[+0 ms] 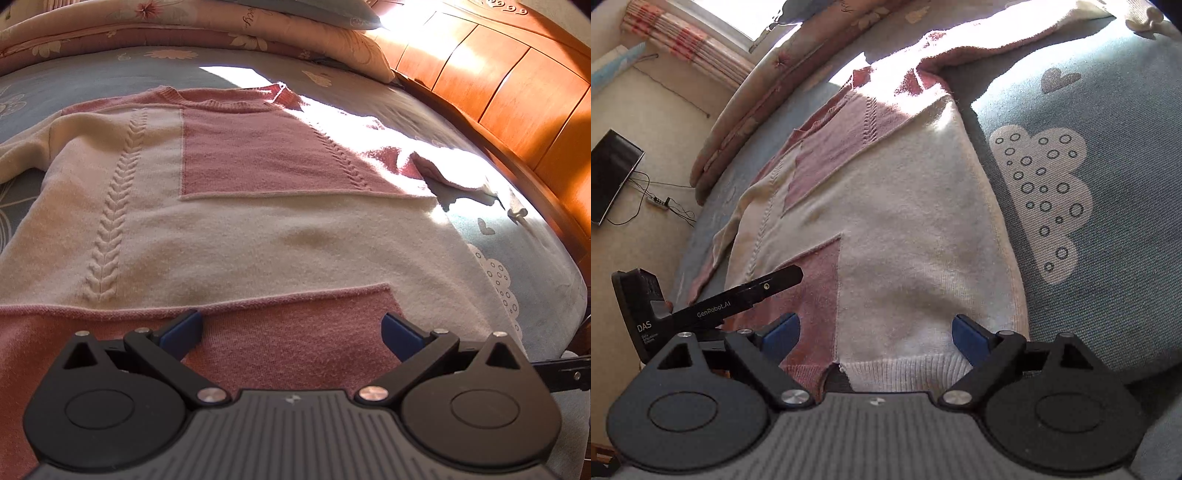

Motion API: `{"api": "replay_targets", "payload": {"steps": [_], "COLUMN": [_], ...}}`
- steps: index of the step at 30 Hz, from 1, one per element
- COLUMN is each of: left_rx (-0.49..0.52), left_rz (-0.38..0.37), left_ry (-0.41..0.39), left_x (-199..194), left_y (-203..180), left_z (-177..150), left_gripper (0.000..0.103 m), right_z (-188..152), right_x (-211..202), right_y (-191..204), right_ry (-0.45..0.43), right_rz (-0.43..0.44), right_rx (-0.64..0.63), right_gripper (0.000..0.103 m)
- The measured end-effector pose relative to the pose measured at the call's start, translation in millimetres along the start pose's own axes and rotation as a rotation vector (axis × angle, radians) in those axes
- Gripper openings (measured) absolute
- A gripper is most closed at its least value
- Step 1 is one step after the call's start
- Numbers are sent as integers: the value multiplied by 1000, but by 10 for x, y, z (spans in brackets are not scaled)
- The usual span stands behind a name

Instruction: Fold clothes

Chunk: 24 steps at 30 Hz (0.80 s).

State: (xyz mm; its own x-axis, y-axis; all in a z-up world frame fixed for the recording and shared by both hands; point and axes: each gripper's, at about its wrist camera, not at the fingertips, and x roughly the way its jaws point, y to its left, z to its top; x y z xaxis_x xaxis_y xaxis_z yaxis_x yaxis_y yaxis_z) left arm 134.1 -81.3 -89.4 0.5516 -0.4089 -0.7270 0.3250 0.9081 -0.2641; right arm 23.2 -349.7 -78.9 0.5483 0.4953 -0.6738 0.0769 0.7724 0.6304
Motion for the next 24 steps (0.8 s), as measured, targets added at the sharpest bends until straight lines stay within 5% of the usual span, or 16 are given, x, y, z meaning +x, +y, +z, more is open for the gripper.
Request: {"api": "replay_targets", "payload": {"steps": [6,13,18,24], "left_rx": [-16,47,35,49], "left_rz": [-23,-19,-73,-95], "left_ry": [-24,-59,-97,-117], "left_x": [-17,-31,-76,-81], "left_y": [34,0,99,115], "left_z": [-28,-109,-159,-182], "left_gripper": [102,102,102,102], "right_z": [-169,70,109,-64], "right_x": [-231,-139,303,473], "right_y": [-88,359,486,522], "right_ry": [-21,-117,-70,-73], "right_rz": [15,-154,-305,-378], "right_rx": [41,-201,-322,-397], "right_gripper": [92,98,99,103]}}
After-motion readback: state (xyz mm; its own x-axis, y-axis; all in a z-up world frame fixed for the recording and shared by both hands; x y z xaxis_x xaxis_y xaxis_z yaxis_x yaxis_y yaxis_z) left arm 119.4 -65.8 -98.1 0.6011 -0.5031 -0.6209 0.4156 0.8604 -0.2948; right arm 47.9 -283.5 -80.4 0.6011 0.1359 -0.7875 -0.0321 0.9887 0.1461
